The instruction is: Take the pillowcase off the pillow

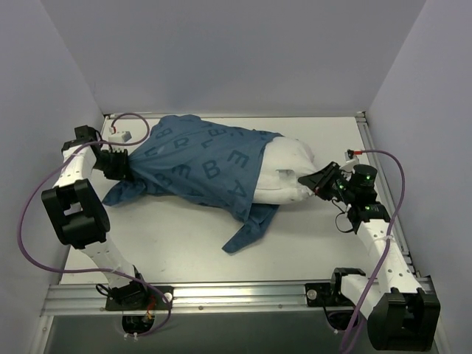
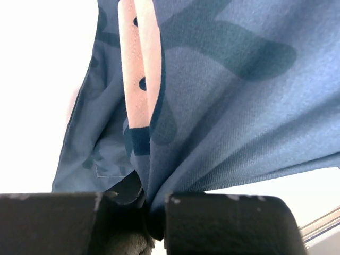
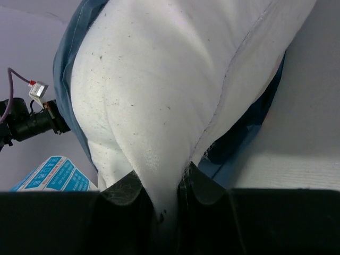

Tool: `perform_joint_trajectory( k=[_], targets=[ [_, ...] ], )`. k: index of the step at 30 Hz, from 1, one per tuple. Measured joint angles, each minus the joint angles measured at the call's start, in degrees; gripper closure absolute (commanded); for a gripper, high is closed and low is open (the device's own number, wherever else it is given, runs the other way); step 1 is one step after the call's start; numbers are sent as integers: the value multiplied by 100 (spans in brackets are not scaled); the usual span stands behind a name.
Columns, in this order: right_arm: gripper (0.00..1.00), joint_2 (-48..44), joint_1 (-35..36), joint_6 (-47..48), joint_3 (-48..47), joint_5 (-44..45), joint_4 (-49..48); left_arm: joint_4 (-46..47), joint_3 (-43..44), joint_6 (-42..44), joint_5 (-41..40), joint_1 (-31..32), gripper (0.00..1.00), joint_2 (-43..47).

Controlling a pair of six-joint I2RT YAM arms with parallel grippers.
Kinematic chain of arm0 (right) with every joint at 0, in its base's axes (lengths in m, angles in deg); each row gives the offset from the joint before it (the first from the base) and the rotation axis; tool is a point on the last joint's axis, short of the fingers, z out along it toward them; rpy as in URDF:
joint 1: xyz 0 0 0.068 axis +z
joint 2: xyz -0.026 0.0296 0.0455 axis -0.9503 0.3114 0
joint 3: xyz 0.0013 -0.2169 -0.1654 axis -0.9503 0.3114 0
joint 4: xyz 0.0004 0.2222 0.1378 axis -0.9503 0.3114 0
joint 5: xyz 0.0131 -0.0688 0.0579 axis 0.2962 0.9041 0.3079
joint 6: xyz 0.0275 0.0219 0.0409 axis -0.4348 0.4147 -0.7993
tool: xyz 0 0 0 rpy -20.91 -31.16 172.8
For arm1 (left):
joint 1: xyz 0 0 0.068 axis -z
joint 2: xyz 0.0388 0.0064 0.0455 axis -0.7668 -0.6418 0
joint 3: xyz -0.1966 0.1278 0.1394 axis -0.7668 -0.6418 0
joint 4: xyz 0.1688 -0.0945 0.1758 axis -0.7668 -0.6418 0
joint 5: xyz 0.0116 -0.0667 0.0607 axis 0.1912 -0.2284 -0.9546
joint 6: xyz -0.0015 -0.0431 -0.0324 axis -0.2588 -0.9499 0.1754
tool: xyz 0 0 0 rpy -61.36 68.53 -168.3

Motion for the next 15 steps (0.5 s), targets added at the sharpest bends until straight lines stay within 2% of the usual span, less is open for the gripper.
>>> perform_joint_trajectory(
  k=[5, 6, 8, 9, 12, 15],
  targets=[
    [100, 20, -17, 90, 0, -157, 76, -20, 7, -26, -59, -7, 98, -9],
    [100, 20, -17, 109, 2, -190, 85, -22, 7, -35, -96, -7, 92, -17],
    [100, 20, 15, 153, 11, -227, 87, -37, 11, -39, -118, -7, 69, -68],
    [100, 20, 59, 186, 20, -160, 96, -15, 15, -13, -212, -11, 46, -98],
    [100, 20, 463, 210, 122, 498, 83, 122, 57, 7, -509, -238, 8, -144],
    [100, -15, 1010, 46, 400, 994, -42, 151, 83, -68, -481, -291, 3, 101]
  ],
)
